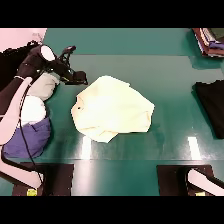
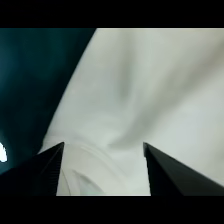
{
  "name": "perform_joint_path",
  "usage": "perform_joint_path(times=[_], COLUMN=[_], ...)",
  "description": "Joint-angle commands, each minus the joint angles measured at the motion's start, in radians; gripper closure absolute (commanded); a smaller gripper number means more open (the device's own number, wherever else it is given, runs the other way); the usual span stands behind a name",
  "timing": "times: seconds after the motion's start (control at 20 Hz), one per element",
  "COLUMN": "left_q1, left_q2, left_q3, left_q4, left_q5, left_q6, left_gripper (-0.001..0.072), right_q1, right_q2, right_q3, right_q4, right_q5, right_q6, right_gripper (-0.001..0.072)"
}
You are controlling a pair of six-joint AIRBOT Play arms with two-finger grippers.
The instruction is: Fold the shirts.
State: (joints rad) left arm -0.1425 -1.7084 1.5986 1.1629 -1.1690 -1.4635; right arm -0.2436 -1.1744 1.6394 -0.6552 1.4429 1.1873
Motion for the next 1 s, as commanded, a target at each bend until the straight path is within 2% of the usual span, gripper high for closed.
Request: perform_joint_path(times=[0.0, 0.3, 0.4, 0.45, 0.7, 0.75, 0.8, 0.9, 0.95], left_q1=[0.021, 0.021, 0.018, 0.015, 0.011, 0.011, 0.011, 0.011, 0.011], left_q2=[-0.094, -0.147, -0.147, -0.149, -0.149, -0.149, -0.148, -0.148, -0.147], left_q3=[-0.003, -0.003, -0.003, -0.003, -0.006, -0.006, -0.006, -0.006, -0.005], left_q4=[-0.074, -0.081, -0.089, -0.089, -0.121, -0.137, -0.155, -0.203, -0.216], left_q5=[0.071, 0.136, 0.117, 0.102, 0.053, 0.05, 0.05, 0.05, 0.05], left_q6=[0.086, 0.084, 0.085, 0.085, 0.084, 0.085, 0.089, 0.121, 0.126], left_gripper=[0.012, 0.012, 0.0122, 0.0212, 0.0241, 0.0462, 0.0618, 0.0634, 0.0683], right_q1=[0.0, 0.001, 0.001, 0.001, 0.001, 0.0, 0.0, 0.001, 0.001], right_q2=[0.0, 0.0, 0.0, 0.0, 0.0, 0.0, 0.0, 0.0, 0.0], right_q3=[-0.075, -0.167, -0.181, -0.185, -0.19, -0.203, -0.225, -0.293, -0.338], right_q4=[0.002, 0.01, 0.01, 0.008, -0.06, -0.08, -0.081, -0.08, -0.082], right_q5=[0.016, 0.023, 0.019, 0.019, 0.024, 0.026, 0.026, 0.026, 0.019], right_q6=[0.001, 0.001, 0.001, 0.001, 0.001, 0.001, 0.001, 0.001, 0.001], right_gripper=[0.0696, 0.0696, 0.0696, 0.0696, 0.0696, 0.0696, 0.0696, 0.0696, 0.0696])
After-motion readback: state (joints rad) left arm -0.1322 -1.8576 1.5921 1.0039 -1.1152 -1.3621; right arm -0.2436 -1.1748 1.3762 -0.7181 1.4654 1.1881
